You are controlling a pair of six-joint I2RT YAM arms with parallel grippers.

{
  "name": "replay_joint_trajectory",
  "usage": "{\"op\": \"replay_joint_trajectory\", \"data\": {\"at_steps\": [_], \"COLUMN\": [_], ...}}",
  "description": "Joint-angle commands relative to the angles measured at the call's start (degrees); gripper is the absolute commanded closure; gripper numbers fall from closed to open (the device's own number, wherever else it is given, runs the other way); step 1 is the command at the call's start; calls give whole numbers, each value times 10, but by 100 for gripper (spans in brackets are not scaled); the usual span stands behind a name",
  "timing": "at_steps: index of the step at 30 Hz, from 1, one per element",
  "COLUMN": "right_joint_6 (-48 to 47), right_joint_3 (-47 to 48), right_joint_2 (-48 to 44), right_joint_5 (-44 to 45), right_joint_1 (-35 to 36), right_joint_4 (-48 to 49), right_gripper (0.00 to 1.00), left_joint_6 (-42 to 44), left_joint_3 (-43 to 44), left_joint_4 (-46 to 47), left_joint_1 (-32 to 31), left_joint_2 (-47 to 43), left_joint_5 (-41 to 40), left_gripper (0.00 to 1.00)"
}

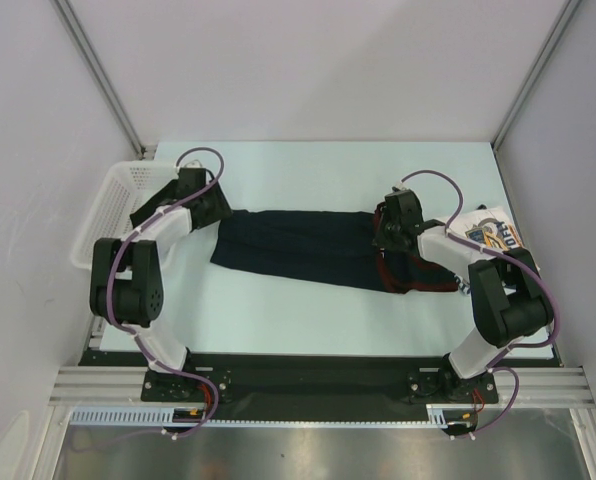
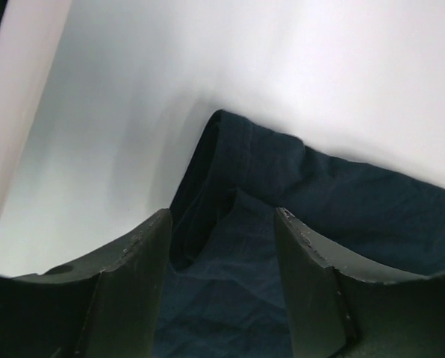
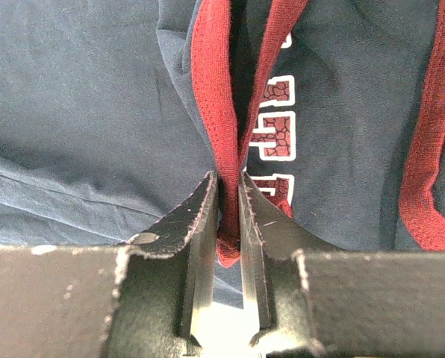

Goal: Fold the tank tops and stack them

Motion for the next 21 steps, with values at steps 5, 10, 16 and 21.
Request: {"op": "replay_joint_trajectory", "data": {"at_steps": [5, 10, 16, 21], "right_joint_6": [-10, -13, -13, -14], "right_joint_3": [-4, -2, 6, 17], "right_joint_2": [-16, -17, -18, -14], "right_joint_5": [-4, -7, -12, -18], "right_joint_1": [-3, -6, -10, -12], "right_joint_4": [12, 11, 10, 8], "right_gripper": [80, 80, 81, 87], "left_joint_6": [2, 6, 9, 17], "left_joint_3": [52, 51, 47, 65], "left_joint_4": [13, 8, 4, -1], "left_joint_1": [-16, -16, -17, -17], "left_joint_2": [27, 34, 33, 41], "left_joint_5": [4, -3, -6, -5], "left_gripper": [65, 66, 66, 100]}}
